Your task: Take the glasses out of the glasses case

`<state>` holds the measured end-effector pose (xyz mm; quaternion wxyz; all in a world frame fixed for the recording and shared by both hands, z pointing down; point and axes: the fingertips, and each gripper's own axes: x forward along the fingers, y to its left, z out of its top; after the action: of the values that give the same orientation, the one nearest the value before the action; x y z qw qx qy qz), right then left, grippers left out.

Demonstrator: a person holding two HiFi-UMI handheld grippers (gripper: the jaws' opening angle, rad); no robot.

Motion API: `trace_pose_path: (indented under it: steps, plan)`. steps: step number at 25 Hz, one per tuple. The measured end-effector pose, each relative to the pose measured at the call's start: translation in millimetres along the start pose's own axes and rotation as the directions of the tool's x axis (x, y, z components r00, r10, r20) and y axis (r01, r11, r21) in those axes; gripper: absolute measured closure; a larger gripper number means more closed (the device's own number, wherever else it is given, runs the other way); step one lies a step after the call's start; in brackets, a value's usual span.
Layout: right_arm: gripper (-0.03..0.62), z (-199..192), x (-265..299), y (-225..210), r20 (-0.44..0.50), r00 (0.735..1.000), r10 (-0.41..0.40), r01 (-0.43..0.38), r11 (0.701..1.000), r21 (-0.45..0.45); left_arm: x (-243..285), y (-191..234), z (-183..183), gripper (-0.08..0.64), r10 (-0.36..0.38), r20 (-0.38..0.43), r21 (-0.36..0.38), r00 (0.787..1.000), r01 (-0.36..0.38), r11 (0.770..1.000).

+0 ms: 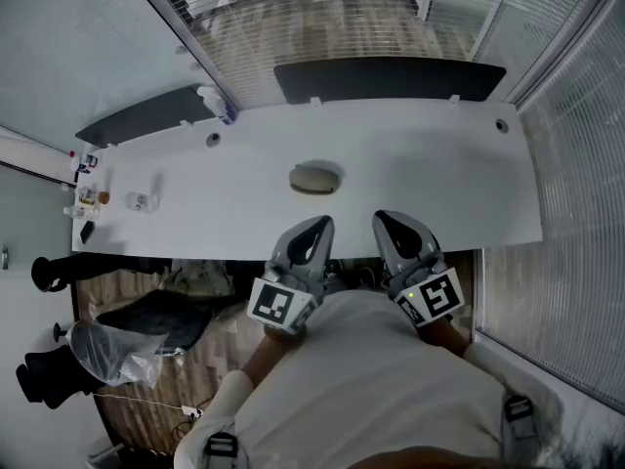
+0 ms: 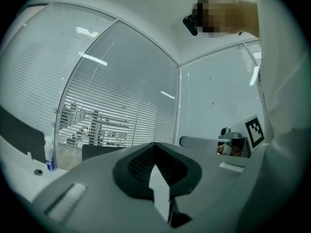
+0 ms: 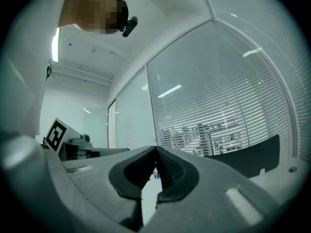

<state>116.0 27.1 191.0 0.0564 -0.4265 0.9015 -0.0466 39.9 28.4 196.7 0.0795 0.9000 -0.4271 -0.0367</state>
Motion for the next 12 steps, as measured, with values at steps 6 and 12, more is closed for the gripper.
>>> trace_pose_path:
  steps: [6,12]
  plan:
    - [0.591,1.3,17.9,3.6,-0.008,1.000,-0.001,0.001,1.000,-0.020,2.7,16.6,4.0,0.560,-0.005,0.003,-0.002,1.000,0.005,1.000]
    - [0.592,-18.4,40.8,2.5,-0.050,0.999,0.014,-0.016,0.999,-0.050,2.0,44.2,-11.5,0.560,0.016,-0.027,-0.024,1.000,-0.017,1.000]
